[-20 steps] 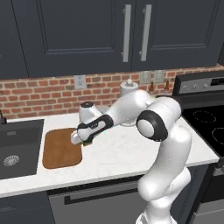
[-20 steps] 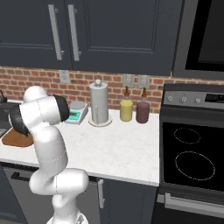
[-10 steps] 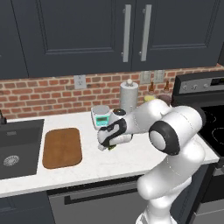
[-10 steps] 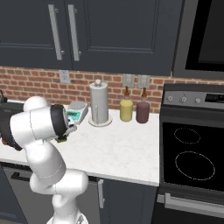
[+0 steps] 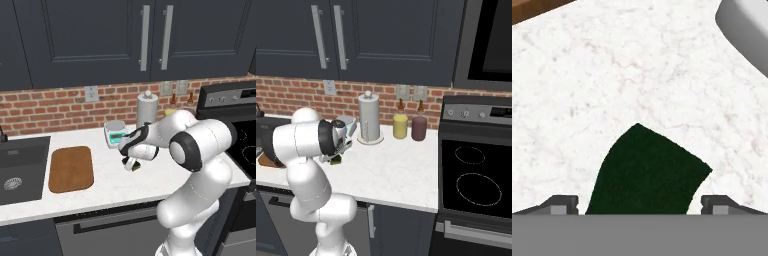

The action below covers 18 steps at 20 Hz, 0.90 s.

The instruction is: Pick up the sponge from the counter and clean the cutting board by briefly scrubbing or pressing down on the cutting board. Once finished, release the sponge.

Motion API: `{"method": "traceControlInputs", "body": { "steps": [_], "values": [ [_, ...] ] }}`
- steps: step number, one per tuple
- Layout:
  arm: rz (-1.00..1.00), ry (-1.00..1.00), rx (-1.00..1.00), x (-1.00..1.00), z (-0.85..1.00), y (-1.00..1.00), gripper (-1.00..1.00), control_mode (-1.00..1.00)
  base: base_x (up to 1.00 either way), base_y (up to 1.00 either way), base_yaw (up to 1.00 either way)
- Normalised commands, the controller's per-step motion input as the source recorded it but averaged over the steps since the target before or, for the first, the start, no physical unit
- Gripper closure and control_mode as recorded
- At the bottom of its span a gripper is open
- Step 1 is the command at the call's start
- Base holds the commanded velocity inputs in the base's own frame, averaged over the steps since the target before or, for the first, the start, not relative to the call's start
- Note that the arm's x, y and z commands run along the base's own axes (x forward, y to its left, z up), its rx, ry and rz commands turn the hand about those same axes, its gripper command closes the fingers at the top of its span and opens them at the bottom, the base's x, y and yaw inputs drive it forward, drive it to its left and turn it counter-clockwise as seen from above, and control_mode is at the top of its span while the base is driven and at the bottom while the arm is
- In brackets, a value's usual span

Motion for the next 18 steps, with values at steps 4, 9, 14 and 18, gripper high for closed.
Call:
{"method": "traceControlInputs", "body": {
  "steps": [4,9,14,18],
  "values": [
    [0.14,-0.03,-0.02,-0.05,0.41,0.16,-1.00,-1.00,0.00,0.00,0.00],
    [0.02,-0.16,-0.07,-0.67,0.90,0.02,-1.00,-1.00,0.00,0.00,0.00],
    [-0.02,-0.04,0.01,-0.72,1.00,0.00,-1.00,-1.00,0.00,0.00,0.00],
    [-0.18,0.04,0.22,-0.94,1.00,0.00,-1.00,-1.00,0.00,0.00,0.00]
  ]
}}
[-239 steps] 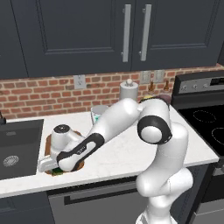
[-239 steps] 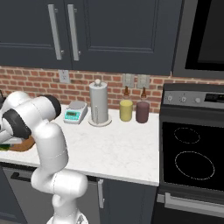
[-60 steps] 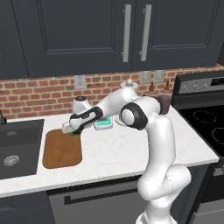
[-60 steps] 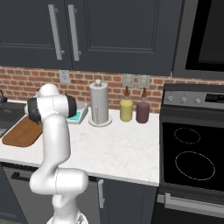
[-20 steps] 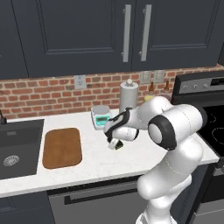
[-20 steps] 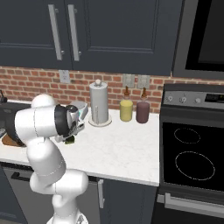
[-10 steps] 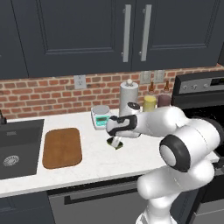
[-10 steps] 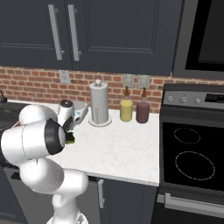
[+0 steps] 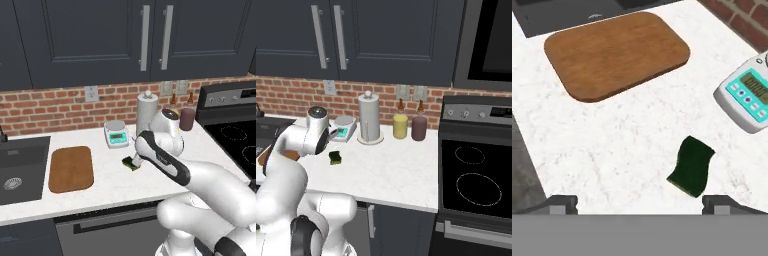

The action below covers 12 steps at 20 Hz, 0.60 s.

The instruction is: Pick up the sponge from the counter and clean the cutting board by briefly scrubbing or pressing down on the cutting board. Once finished, release the sponge.

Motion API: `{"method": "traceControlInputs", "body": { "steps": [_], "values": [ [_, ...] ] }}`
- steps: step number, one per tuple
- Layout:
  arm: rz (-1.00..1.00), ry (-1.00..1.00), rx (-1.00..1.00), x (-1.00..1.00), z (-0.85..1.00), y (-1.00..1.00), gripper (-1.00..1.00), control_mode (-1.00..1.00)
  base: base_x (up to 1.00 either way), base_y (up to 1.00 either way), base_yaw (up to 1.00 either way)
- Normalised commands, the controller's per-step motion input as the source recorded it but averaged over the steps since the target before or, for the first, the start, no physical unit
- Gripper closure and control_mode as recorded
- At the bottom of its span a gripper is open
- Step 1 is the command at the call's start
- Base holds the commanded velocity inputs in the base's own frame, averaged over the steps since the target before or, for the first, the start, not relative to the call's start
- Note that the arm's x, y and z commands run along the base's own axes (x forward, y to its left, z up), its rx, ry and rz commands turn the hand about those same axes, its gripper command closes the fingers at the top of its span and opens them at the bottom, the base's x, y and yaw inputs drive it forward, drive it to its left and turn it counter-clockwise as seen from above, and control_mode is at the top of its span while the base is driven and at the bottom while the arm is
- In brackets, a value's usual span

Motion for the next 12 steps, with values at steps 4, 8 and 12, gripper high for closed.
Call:
{"method": "traceControlInputs", "body": {
  "steps": [4,8,12],
  "values": [
    [-0.27,0.07,0.27,-0.97,0.96,0.00,-1.00,-1.00,0.00,0.00,0.00],
    [-0.27,0.07,0.18,-0.91,0.85,-0.10,-1.00,-1.00,0.00,0.00,0.00],
    [-0.23,0.09,0.07,-1.00,0.66,-0.22,-1.00,-1.00,0.00,0.00,0.00]
  ]
}}
